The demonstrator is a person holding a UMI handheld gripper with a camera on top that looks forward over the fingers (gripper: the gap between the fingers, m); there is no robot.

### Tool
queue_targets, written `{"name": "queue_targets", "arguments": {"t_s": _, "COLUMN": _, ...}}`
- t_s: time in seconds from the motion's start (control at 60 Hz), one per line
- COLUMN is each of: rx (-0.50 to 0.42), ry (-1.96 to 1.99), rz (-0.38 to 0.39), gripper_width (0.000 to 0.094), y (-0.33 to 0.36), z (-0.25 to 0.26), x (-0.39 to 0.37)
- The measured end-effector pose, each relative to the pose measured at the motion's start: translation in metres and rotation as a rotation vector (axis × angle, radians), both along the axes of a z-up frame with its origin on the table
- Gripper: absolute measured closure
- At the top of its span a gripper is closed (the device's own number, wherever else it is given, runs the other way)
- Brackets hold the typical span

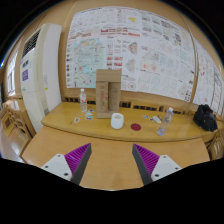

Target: Pour water

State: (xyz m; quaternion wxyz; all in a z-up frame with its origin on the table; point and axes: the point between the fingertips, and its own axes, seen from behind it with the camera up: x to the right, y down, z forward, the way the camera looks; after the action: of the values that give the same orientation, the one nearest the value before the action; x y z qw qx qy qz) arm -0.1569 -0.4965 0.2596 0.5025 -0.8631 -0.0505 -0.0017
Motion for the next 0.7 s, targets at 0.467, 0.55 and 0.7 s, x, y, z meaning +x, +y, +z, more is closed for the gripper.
{"name": "queue_targets", "arguments": {"t_s": 0.467, "rx": -0.039, "ry": 0.035, "rz": -0.056, "gripper_width": 0.0087, "y": 0.097, "z": -0.066, "x": 0.171}}
{"name": "queue_targets", "arguments": {"t_s": 0.55, "rx": -0.030, "ry": 0.022, "rz": -0.073, "gripper_width": 0.0088, "y": 0.125, "z": -0.083, "x": 0.213}}
{"name": "queue_targets", "arguments": {"t_s": 0.7, "rx": 0.019, "ry": 0.011, "rz": -0.105, "gripper_width": 0.0086, "y": 0.185, "z": -0.107, "x": 0.282}}
